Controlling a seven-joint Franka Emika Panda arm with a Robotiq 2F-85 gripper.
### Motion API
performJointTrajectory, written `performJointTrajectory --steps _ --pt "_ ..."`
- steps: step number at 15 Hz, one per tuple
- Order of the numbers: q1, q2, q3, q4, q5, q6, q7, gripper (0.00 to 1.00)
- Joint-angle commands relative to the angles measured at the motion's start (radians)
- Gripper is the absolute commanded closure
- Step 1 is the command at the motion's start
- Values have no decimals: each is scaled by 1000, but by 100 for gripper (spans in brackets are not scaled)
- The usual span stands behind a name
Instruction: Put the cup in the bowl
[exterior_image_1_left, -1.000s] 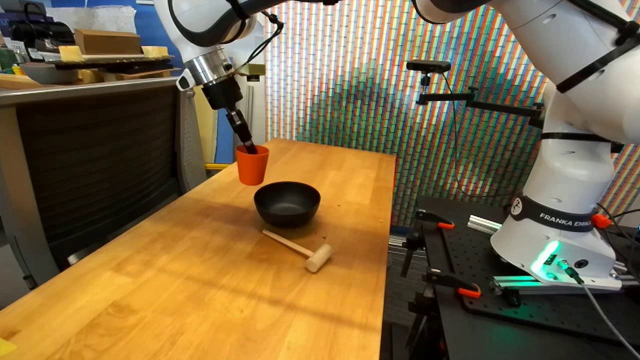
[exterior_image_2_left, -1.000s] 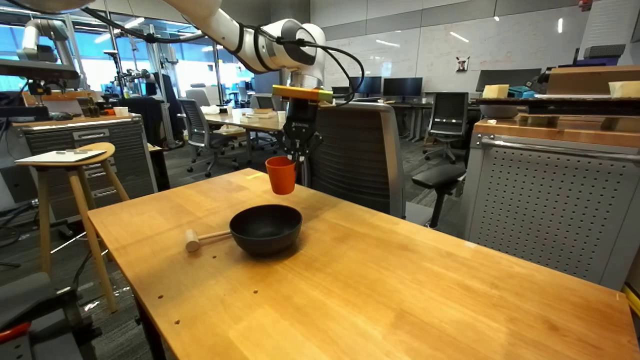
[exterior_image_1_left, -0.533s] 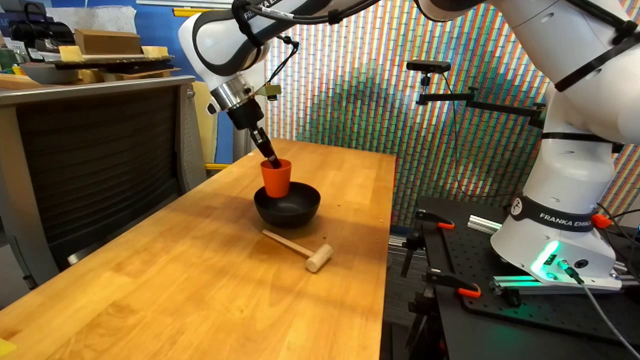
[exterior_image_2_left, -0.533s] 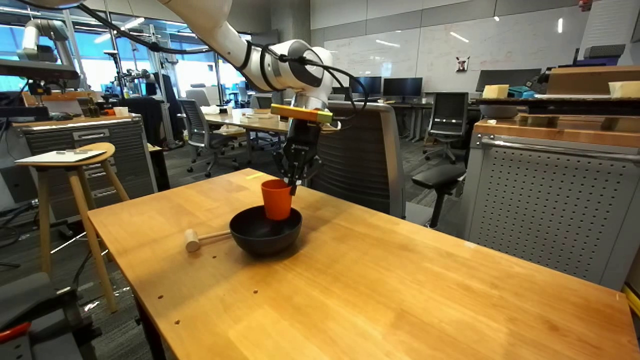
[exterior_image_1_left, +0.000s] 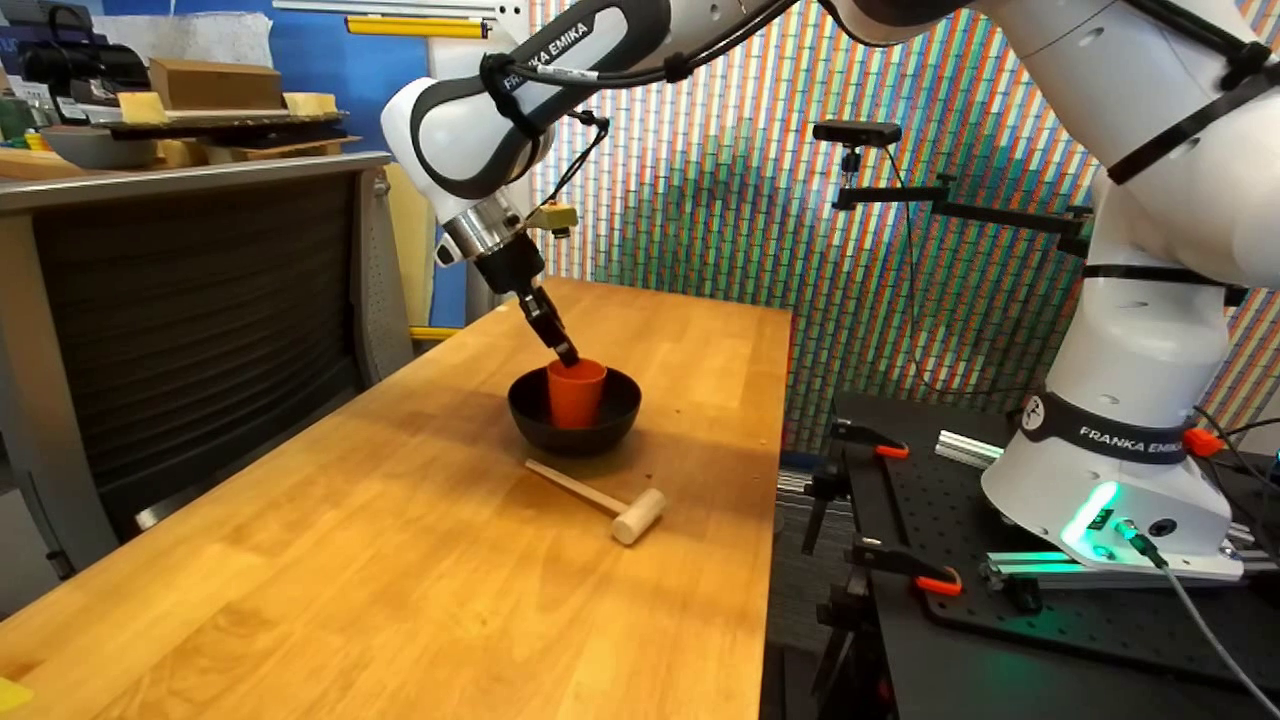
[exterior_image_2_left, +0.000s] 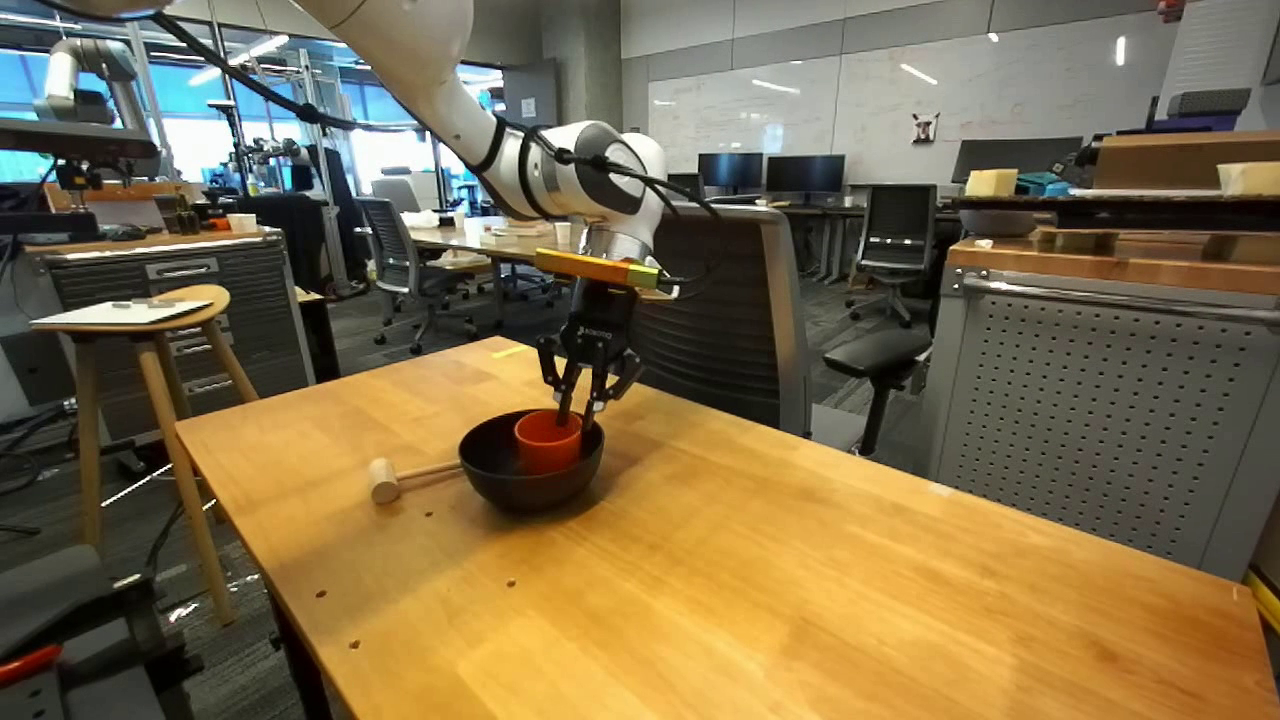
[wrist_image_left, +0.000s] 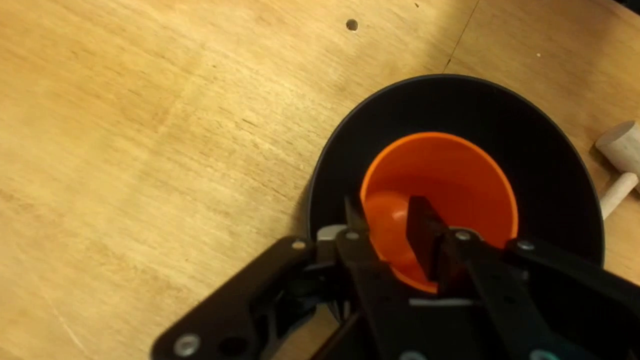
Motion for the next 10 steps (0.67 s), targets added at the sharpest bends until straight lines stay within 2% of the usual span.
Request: performJointTrajectory --steps 1,6,10 --pt "-13 -62 6 -75 -17 58 7 38" --pt "-15 -161 -3 -146 -47 124 10 1" --pt "-18 -302 -11 -254 -73 192 14 0"
